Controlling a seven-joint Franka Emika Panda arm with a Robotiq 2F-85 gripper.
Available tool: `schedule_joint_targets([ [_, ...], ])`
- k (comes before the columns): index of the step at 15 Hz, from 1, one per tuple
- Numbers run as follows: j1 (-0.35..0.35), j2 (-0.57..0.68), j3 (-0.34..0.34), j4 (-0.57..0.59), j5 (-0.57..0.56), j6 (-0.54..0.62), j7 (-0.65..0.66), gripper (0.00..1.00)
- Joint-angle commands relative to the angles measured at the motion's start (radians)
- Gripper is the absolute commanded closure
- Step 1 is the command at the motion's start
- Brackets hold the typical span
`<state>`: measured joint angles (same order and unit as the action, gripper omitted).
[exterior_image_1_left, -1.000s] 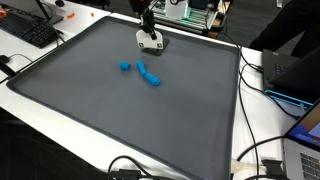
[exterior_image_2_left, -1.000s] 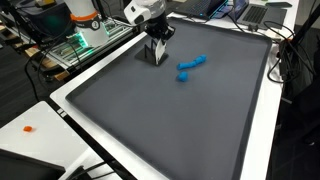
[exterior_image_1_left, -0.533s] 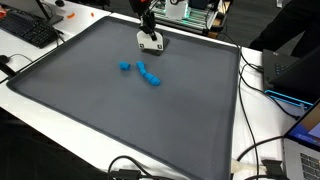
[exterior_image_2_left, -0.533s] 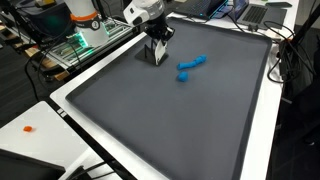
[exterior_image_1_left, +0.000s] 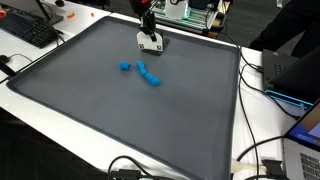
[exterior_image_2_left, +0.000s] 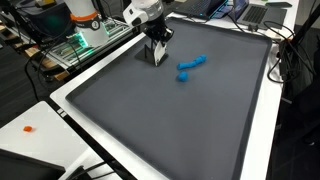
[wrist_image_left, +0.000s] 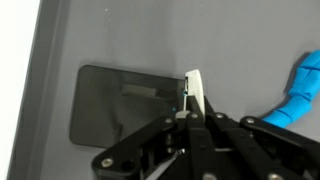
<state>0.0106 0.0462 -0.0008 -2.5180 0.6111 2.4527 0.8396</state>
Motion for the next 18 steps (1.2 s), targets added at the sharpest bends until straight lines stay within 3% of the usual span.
schedule_joint_targets([
  [1, 0.004, -0.007, 0.005, -0.029, 0.017, 0.035, 0.015, 0.99],
  [18, 0.013, 0.023, 0.020, -0.037, 0.058, 0.100, 0.015, 0.99],
])
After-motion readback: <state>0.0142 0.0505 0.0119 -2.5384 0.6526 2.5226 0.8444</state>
